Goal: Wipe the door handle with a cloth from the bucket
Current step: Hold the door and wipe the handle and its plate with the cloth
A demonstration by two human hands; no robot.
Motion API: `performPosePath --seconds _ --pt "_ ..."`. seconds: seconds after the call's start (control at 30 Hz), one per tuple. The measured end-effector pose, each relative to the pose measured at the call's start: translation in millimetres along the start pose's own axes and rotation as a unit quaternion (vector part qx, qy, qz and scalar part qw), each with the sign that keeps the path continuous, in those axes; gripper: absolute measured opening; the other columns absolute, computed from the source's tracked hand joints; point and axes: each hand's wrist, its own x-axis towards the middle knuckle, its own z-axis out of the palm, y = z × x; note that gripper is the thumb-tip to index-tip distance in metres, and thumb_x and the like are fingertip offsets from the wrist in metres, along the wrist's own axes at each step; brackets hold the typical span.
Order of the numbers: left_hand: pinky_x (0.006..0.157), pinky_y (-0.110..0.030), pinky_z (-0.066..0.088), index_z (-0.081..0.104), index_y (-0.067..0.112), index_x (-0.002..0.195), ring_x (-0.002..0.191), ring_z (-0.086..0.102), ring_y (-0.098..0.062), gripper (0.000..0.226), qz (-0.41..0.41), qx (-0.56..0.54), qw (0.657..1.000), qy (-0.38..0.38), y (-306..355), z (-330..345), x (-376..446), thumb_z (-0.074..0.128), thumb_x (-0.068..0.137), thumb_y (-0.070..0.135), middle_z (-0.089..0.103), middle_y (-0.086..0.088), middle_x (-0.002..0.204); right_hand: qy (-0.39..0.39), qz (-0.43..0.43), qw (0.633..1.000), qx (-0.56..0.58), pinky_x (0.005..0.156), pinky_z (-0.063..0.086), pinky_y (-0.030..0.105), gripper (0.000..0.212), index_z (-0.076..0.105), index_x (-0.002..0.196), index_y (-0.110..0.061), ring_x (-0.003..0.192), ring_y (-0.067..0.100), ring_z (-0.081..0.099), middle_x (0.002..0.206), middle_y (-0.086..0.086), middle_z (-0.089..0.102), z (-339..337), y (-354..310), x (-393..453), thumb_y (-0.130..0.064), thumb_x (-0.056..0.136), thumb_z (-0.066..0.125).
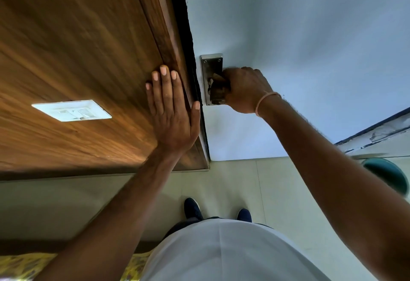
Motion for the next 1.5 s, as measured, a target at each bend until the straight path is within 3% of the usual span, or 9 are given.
performPosePath --seconds 0.17,0.33,0.47,0.6,0.73,0.83,1.1,1.3,1.5 --pt "0.132 -0.064 0.024 0.028 -0.006 0.164 0.159 0.028 -0.049 0.076 -0.004 0.0 1.0 0.001 2 2 0 0.052 0.106 0.037 0.033 -0.031 0.169 0.175 -0.041 0.982 -0.05 0.079 0.038 0.038 0.017 0.071 0.101 -0.016 0.095 0.037 0.065 0.095 0.006 0.077 32 7 -17 -0.02 0.09 0.059" --pt "0.132 -0.063 0.023 0.027 -0.006 0.164 0.159 0.027 -0.049 0.076 -0.003 -0.001 1.0 -0.005 0 1 -1 0.052 0.106 0.036 0.032 -0.031 0.169 0.217 -0.021 0.974 -0.055 0.09 0.044 0.041 0.029 0.073 0.115 -0.014 0.103 0.036 0.068 0.104 0.006 0.079 40 2 -24 -0.021 0.094 0.055" --pt "0.132 -0.063 0.022 0.028 -0.007 0.163 0.16 0.026 -0.048 0.076 -0.004 -0.006 1.0 -0.007 1 -1 1 0.052 0.105 0.035 0.032 -0.031 0.169 0.081 0.021 0.996 -0.026 0.083 0.035 0.039 0.028 0.06 0.094 -0.02 0.094 0.036 0.063 0.097 0.006 0.072 10 -8 -3 -0.043 0.098 0.046" --pt "0.132 -0.064 0.023 0.028 -0.007 0.163 0.161 0.026 -0.047 0.075 -0.004 -0.006 1.0 -0.007 4 -4 1 0.051 0.105 0.036 0.031 -0.03 0.17 -0.045 0.061 0.997 0.006 0.078 0.044 0.035 0.018 0.065 0.101 -0.022 0.088 0.033 0.061 0.1 0.009 0.071 -12 -5 12 -0.035 0.094 0.056" --pt "0.132 -0.064 0.023 0.027 -0.005 0.164 0.161 0.025 -0.047 0.075 -0.005 -0.008 1.0 -0.007 3 -4 0 0.049 0.107 0.037 0.03 -0.03 0.171 0.122 -0.021 0.992 -0.024 0.075 0.037 0.035 0.004 0.062 0.087 -0.02 0.087 0.041 0.065 0.088 0.011 0.075 11 1 -7 -0.023 0.09 0.061" --pt "0.132 -0.063 0.023 0.025 -0.004 0.165 0.162 0.024 -0.046 0.075 -0.006 -0.004 1.0 -0.009 3 -3 -1 0.048 0.107 0.037 0.029 -0.029 0.171 0.231 -0.108 0.965 -0.066 0.081 0.043 0.039 0.021 0.075 0.106 -0.017 0.096 0.034 0.067 0.101 0.003 0.079 37 12 -25 -0.012 0.09 0.061" --pt "0.132 -0.063 0.023 0.027 -0.005 0.165 0.162 0.025 -0.046 0.074 -0.005 -0.001 1.0 -0.013 2 -4 0 0.048 0.108 0.038 0.029 -0.029 0.171 0.32 -0.241 0.911 -0.094 0.101 0.049 0.044 0.035 0.075 0.128 -0.014 0.118 0.032 0.07 0.135 0.004 0.073 57 41 -31 -0.003 0.104 0.053" --pt "0.131 -0.064 0.025 0.03 -0.006 0.163 0.161 0.027 -0.047 0.073 -0.005 0.0 1.0 -0.013 2 -4 0 0.049 0.107 0.036 0.03 -0.029 0.171 0.218 -0.283 0.925 -0.126 0.103 0.05 0.048 0.033 0.073 0.123 -0.012 0.125 0.036 0.064 0.129 0.01 0.074 49 12 -6 -0.006 0.099 0.053" --pt "0.131 -0.063 0.025 0.028 -0.004 0.165 0.162 0.025 -0.045 0.072 0.007 -0.009 1.0 -0.011 -2 -5 -1 0.049 0.108 0.035 0.029 -0.027 0.172 0.072 -0.314 0.918 -0.231 0.094 0.047 0.046 0.041 0.075 0.107 -0.013 0.106 0.035 0.059 0.097 0.006 0.075 21 -16 3 -0.021 0.085 0.041"
